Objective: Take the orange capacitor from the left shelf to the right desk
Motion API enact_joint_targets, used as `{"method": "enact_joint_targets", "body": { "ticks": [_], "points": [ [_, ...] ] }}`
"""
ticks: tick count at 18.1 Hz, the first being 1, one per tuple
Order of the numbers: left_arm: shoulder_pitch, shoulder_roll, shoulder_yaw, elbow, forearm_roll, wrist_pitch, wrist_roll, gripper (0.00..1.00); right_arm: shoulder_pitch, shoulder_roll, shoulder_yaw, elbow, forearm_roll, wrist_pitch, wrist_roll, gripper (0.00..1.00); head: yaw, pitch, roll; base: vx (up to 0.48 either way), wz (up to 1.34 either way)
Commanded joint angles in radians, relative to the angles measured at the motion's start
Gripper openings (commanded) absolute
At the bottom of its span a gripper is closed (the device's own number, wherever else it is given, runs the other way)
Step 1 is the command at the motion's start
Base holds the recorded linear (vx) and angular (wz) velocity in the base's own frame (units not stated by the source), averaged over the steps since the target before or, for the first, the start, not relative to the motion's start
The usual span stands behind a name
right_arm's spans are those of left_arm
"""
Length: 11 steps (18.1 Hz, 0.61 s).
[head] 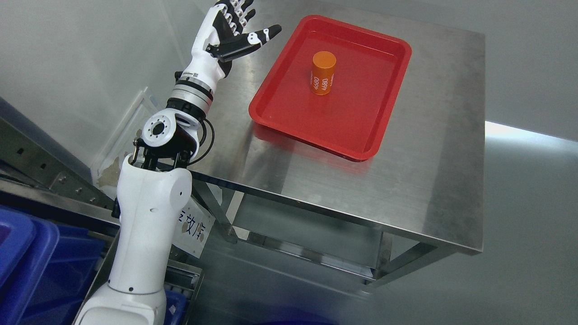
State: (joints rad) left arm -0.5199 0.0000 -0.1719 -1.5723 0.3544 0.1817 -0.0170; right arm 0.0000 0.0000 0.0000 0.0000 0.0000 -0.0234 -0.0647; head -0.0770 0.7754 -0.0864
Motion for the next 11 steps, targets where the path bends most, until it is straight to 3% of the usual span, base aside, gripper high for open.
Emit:
{"method": "enact_joint_targets", "body": {
  "ticks": [1, 11],
  "points": [
    [0.127, 0.017, -0.031, -0.150, -0.015, -0.082, 0.040, 1.00, 0.023, -0.017, -0.011, -0.017, 0.006, 0.000, 0.000, 1.00, 0.0000, 0.000, 0.000, 0.000, 0.00],
    [0.181, 0.017, -0.057, -0.150, -0.015, -0.183, -0.040, 1.00, 0.023, -0.017, -0.011, -0.017, 0.006, 0.000, 0.000, 1.00, 0.0000, 0.000, 0.000, 0.000, 0.00]
  ]
}}
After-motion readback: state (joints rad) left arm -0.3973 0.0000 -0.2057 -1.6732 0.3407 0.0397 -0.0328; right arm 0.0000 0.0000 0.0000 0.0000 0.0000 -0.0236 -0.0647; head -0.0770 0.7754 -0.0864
